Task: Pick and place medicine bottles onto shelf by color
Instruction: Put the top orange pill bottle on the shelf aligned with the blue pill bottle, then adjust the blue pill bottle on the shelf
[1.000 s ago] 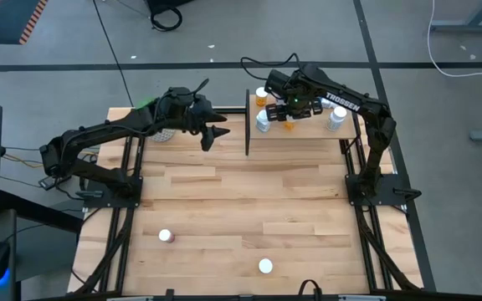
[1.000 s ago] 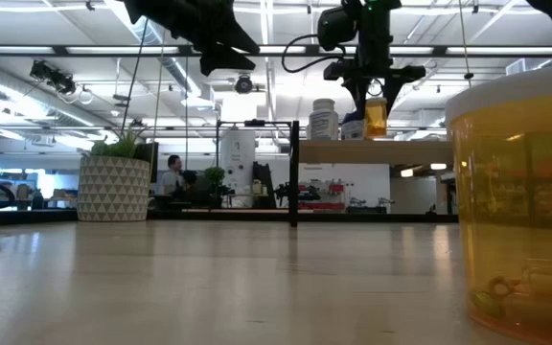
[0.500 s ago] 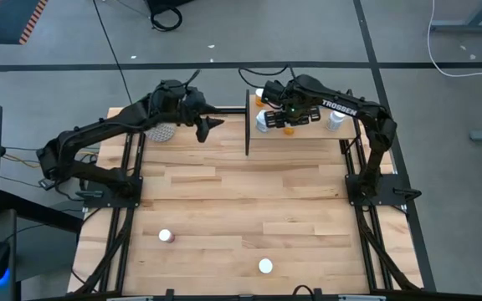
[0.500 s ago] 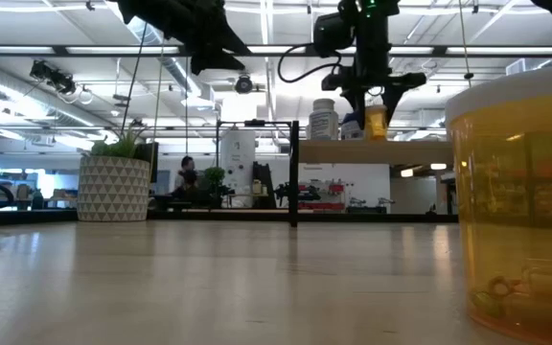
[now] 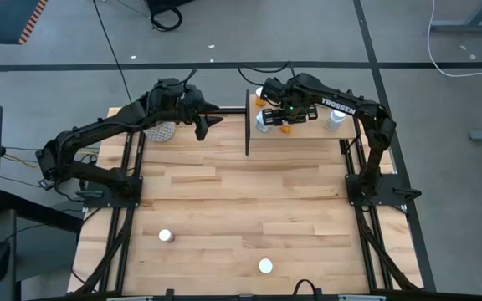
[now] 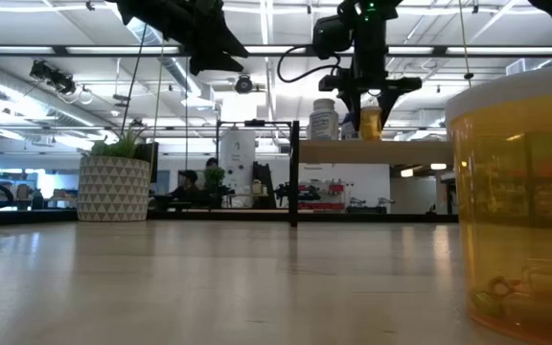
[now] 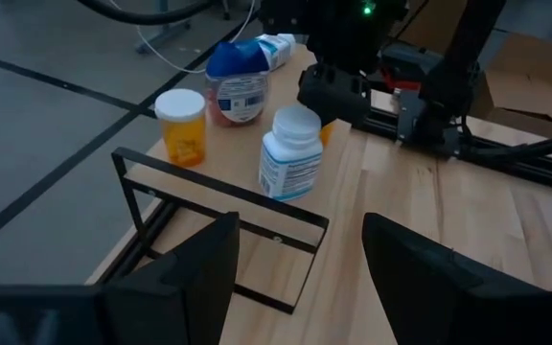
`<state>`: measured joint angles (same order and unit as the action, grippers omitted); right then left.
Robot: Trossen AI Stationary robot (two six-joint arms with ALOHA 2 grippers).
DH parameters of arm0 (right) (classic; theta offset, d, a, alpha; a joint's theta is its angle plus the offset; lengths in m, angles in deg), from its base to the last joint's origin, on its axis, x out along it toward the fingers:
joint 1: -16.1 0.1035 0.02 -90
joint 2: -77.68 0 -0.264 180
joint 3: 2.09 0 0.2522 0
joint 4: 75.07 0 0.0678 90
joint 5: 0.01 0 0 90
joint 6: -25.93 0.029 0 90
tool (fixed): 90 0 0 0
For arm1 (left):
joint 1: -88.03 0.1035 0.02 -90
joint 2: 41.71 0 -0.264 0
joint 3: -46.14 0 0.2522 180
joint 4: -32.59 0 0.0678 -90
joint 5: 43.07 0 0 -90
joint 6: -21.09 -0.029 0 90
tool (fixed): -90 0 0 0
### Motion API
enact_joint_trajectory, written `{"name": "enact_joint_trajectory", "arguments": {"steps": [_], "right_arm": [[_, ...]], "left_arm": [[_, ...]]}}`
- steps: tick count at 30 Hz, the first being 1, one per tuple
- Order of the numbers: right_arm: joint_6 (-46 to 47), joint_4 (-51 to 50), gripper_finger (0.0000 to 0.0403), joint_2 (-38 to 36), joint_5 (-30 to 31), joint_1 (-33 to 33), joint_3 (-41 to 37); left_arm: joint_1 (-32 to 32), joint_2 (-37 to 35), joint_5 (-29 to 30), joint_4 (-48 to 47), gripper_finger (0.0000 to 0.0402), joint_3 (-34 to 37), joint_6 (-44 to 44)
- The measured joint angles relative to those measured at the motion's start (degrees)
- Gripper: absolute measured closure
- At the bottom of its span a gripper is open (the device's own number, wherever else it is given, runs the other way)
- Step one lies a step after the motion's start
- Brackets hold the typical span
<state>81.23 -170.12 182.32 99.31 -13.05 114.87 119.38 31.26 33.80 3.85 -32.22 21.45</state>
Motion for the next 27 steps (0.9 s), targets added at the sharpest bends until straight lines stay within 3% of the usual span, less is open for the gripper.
{"name": "enact_joint_trajectory", "arguments": {"steps": [15,27], "right_arm": [[-2.8,-1.6,0.0129,-0.3,-0.7,-0.8,-0.1],[-1.2,0.2,0.0107,-8.8,0.6,-1.2,0.0]], "left_arm": [[0.0,0.0,0.0,-0.1,0.0173,0.0,0.5],[0.0,0.0,0.0,-0.1,0.0173,0.0,0.6]]}}
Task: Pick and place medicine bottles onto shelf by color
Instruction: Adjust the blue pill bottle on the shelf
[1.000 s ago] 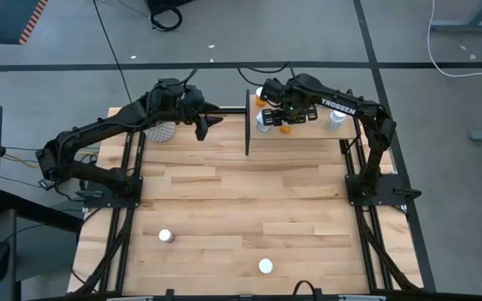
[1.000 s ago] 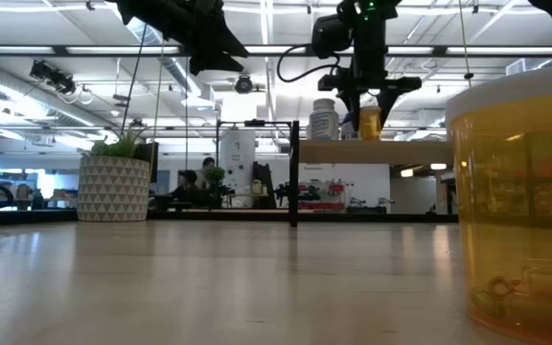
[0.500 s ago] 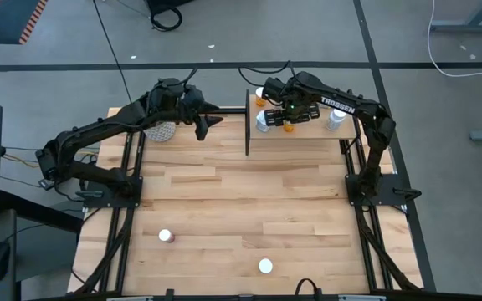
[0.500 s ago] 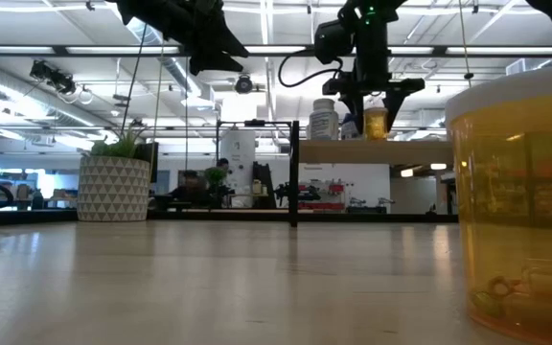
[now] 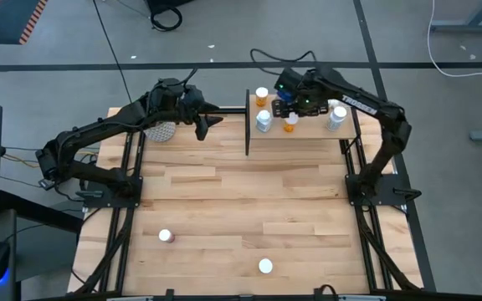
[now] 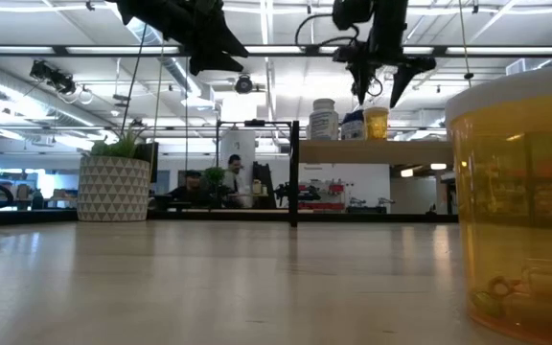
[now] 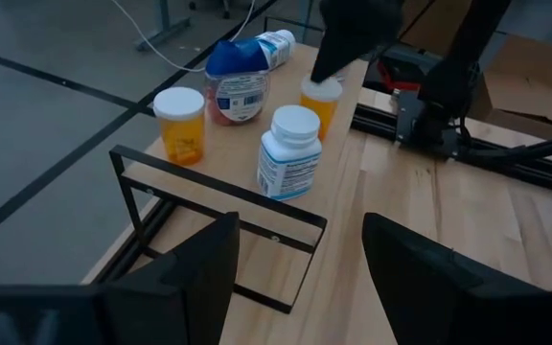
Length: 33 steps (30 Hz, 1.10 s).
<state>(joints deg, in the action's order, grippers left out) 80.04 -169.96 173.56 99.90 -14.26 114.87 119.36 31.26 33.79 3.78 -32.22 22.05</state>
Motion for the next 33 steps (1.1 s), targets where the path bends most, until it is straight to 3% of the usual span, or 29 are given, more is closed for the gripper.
{"name": "enact_joint_trajectory", "arguments": {"steps": [8,20,33], "right_arm": [[-6.3,5.7,0.0107,-2.4,2.1,-2.8,0.1],[-13.7,6.1,0.0107,-0.8,1.8,-8.5,0.0],[-15.4,8.1,0.0107,-0.8,0.7,-8.1,0.0]], "left_arm": [[-0.1,0.0,0.0,0.0,0.0173,0.0,1.4],[-0.1,0.0,0.0,-0.4,0.0173,-0.1,1.4],[-0.1,0.0,0.0,-0.3,0.0173,-0.1,1.3]]}}
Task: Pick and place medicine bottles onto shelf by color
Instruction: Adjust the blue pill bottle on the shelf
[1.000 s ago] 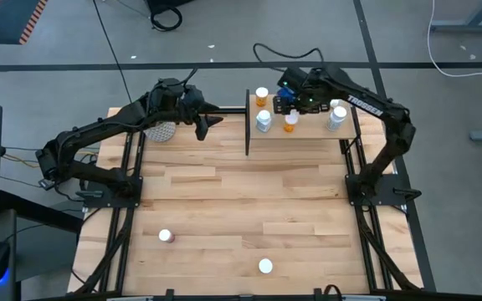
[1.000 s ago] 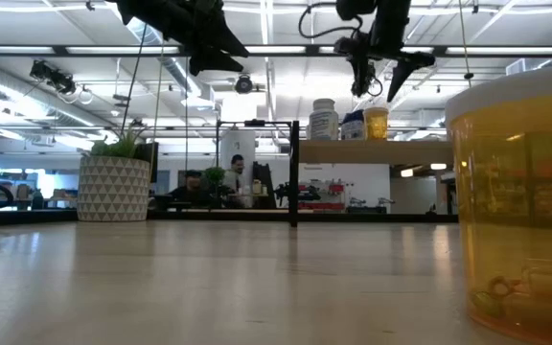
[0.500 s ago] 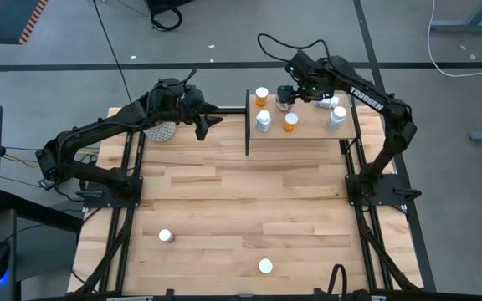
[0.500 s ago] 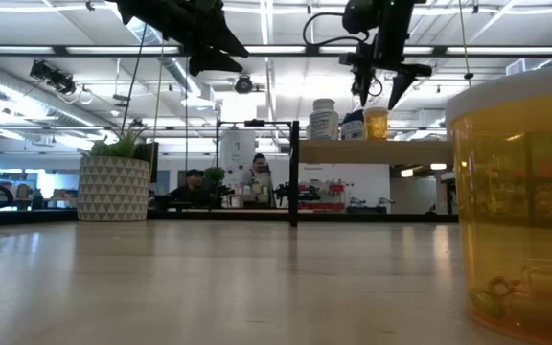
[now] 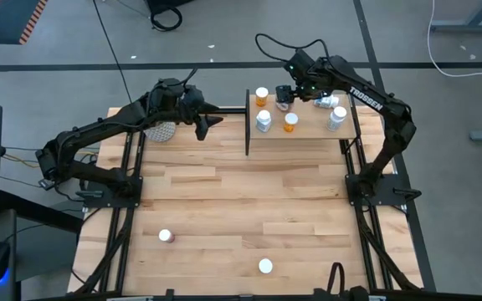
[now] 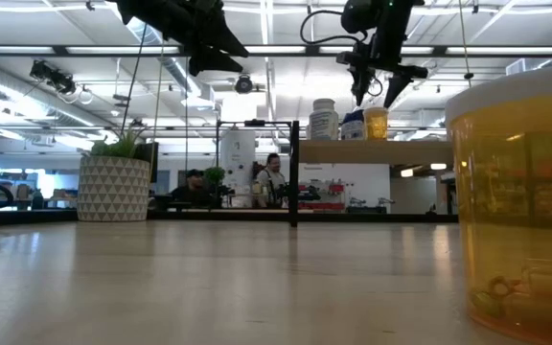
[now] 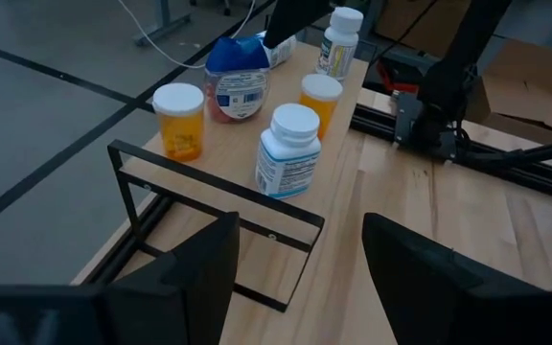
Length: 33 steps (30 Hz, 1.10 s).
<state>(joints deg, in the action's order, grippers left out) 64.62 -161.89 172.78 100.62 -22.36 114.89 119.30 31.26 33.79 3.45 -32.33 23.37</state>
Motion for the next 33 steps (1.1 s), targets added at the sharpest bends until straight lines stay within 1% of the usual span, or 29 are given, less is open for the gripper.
{"name": "enact_joint_trajectory", "arguments": {"steps": [11,18,33], "right_arm": [[-2.3,-0.7,0.0107,3.5,-0.2,-0.4,0.0],[-3.8,-1.9,0.0107,3.5,0.9,-1.1,0.0],[-6.4,-2.1,0.0107,3.5,2.6,-2.6,0.0]], "left_arm": [[0.0,0.0,0.0,-0.5,0.0173,0.0,0.0],[0.0,0.0,0.0,-2.2,0.0173,0.0,0.0],[0.0,0.0,0.0,-2.1,0.0173,0.0,-0.1]]}}
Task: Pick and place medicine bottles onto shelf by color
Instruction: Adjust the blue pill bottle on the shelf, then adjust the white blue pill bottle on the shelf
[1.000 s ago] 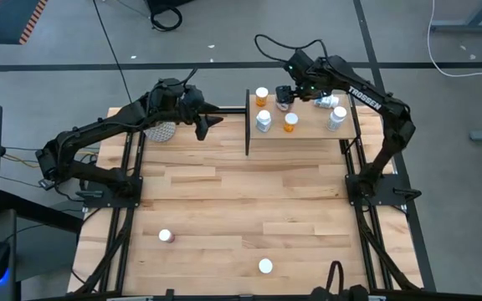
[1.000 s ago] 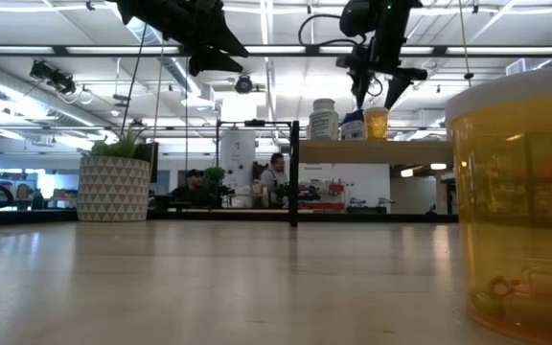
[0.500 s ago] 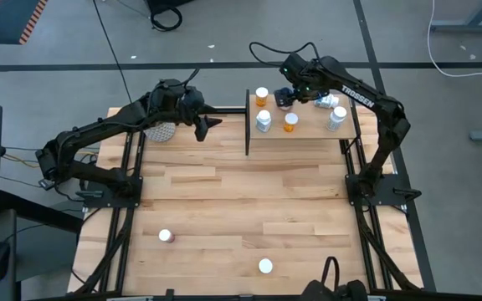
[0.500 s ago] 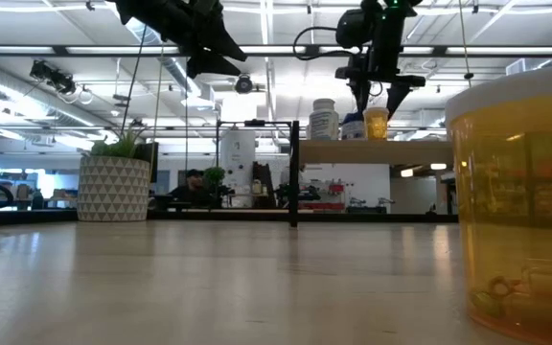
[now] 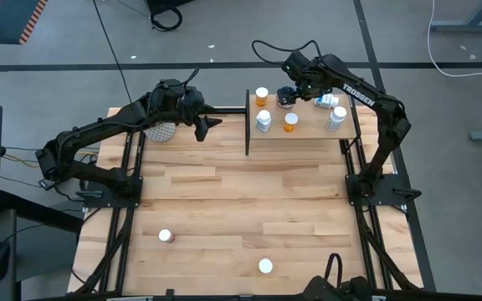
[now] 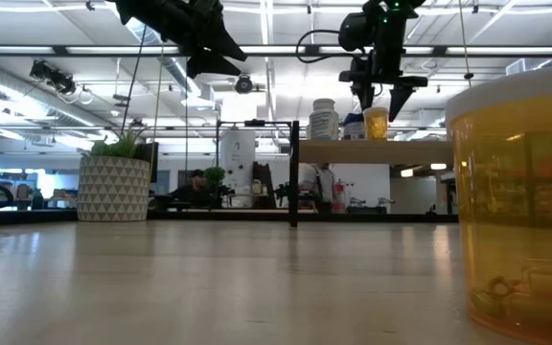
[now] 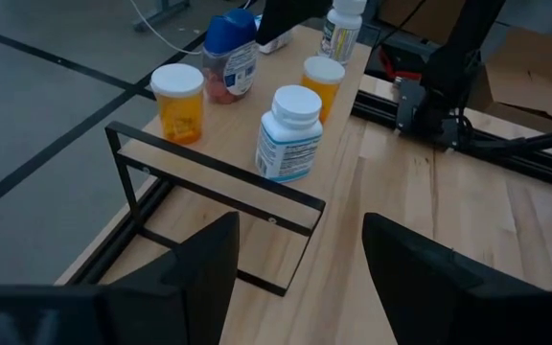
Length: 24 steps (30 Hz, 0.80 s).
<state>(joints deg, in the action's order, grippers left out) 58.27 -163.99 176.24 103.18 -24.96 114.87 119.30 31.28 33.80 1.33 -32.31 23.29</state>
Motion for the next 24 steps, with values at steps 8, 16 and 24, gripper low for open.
{"name": "enact_joint_trajectory", "arguments": {"steps": [8,16,24], "right_arm": [[0.2,-2.0,0.0107,-0.4,-0.4,-0.2,0.0],[2.4,-5.8,0.0107,-2.9,-4.7,-0.2,0.8],[3.9,-4.4,0.0107,-9.5,-6.9,1.2,0.9]], "left_arm": [[0.1,0.0,0.2,0.0,0.0173,0.0,0.0],[0.2,-0.7,0.4,0.0,0.0173,0.1,1.1],[0.1,-4.7,0.4,-0.4,0.0173,0.1,5.1]]}}
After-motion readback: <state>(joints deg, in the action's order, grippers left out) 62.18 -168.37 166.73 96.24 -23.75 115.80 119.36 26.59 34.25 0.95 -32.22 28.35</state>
